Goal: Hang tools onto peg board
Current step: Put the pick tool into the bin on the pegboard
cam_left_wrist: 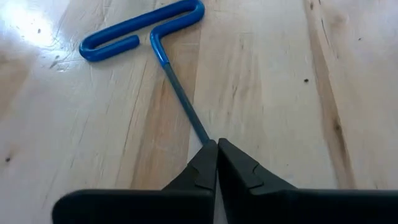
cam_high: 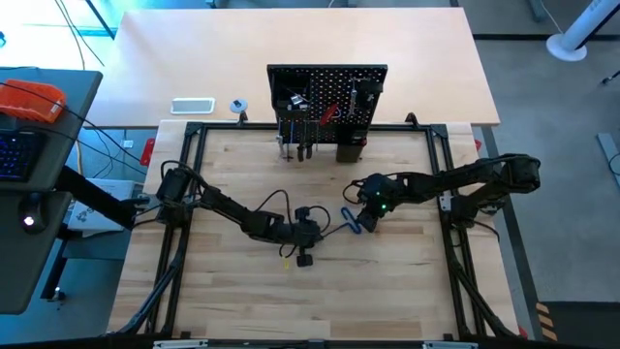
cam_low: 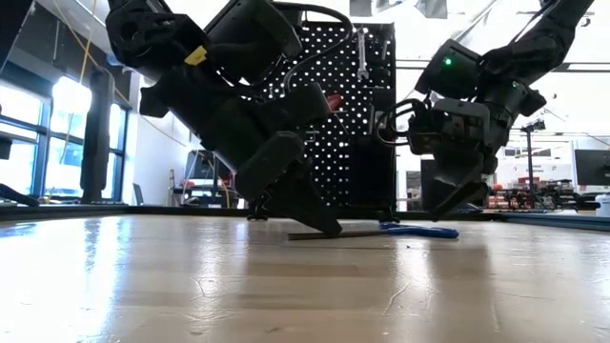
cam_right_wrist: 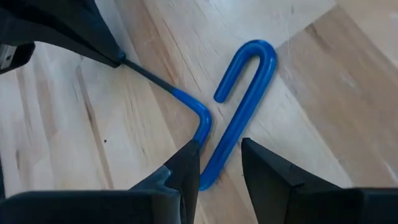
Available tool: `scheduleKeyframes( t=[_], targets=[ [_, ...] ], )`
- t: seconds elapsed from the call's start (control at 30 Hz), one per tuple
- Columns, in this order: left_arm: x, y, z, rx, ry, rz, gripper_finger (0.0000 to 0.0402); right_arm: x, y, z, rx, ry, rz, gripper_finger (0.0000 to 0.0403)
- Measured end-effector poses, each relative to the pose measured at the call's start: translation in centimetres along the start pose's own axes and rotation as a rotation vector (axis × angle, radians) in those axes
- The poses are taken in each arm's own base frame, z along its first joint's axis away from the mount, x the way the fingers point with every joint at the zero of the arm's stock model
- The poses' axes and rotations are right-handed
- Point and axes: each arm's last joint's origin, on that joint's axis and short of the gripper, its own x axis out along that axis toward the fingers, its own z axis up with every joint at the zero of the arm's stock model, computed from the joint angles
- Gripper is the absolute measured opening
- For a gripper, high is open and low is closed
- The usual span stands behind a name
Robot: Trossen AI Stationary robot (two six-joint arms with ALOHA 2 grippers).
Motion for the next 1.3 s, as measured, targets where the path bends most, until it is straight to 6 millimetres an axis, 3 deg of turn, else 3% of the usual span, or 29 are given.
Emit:
scheduleKeyframes(
  t=[0.43,0.6,0.8,1.3],
  targets=[
    [0.0,0.1,-0.1,0.038,0.006,-0.003,0.0,0.1,-0.4,-0.1,0.089,-0.004,-0.054,0.0114],
    [0.0,0.1,-0.1,0.045,0.0,-0.004,0.0,1.7,-1.2,-0.2,0.125,0.016,-0.087,0.0114],
    [0.0,0.2,-0.1,0.053,0.009,-0.008,0.0,3.8,-1.0,0.4,0.137,-0.046,0.025,0.0114],
    [0.0,0.0,0.0,0.053,0.001,-0.028,0.0,3.8,0.1,1.4,0.115,-0.025,0.184,0.0115]
  ],
)
